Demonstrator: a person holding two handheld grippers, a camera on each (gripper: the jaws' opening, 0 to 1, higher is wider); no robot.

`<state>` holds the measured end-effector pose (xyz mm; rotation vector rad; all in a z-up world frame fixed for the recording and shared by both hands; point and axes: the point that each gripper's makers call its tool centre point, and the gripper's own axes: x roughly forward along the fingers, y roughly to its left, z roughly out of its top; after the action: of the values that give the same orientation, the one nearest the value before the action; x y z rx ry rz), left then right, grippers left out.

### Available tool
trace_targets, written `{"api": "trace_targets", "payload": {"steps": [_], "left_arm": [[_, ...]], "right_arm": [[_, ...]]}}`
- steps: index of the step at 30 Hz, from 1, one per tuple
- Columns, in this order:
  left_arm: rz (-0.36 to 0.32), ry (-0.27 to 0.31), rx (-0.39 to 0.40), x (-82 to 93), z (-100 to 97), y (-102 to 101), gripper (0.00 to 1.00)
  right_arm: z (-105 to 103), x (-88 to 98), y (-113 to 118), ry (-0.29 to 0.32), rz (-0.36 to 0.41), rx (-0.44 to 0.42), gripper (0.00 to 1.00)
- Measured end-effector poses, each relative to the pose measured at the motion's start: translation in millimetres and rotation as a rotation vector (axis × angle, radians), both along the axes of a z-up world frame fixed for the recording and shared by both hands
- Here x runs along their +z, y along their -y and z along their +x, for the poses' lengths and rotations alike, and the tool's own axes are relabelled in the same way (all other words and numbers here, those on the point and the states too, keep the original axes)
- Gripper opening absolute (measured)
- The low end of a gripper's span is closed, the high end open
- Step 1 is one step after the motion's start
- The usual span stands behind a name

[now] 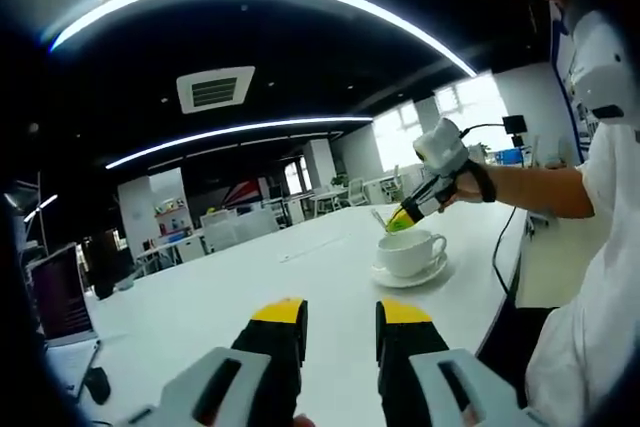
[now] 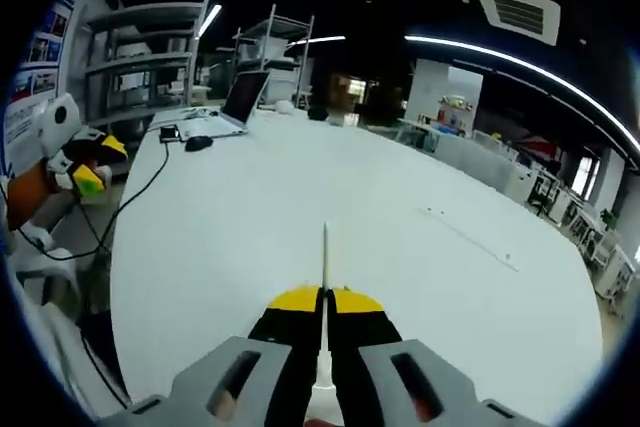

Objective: Tidy tabletop coffee trays, cups and spoons，present forward

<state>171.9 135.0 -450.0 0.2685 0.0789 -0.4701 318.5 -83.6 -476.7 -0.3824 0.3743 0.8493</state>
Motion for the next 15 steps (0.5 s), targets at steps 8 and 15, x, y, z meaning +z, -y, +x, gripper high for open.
{"api": "trace_targets", "payload": {"steps": [8, 15], "left_arm": [[-0.010, -0.005, 0.011, -3.8, 1.4, -2.6, 0.29], [-0.011, -0.003, 0.014, -3.3, 1.1, -3.4, 0.29]], "right_arm": [[-2.9, -3.2, -6.8, -0.010, 0.003, 0.013, 0.04], [-6.5, -8.1, -15.4, -0.007, -0.017, 0.046, 0.04]]}}
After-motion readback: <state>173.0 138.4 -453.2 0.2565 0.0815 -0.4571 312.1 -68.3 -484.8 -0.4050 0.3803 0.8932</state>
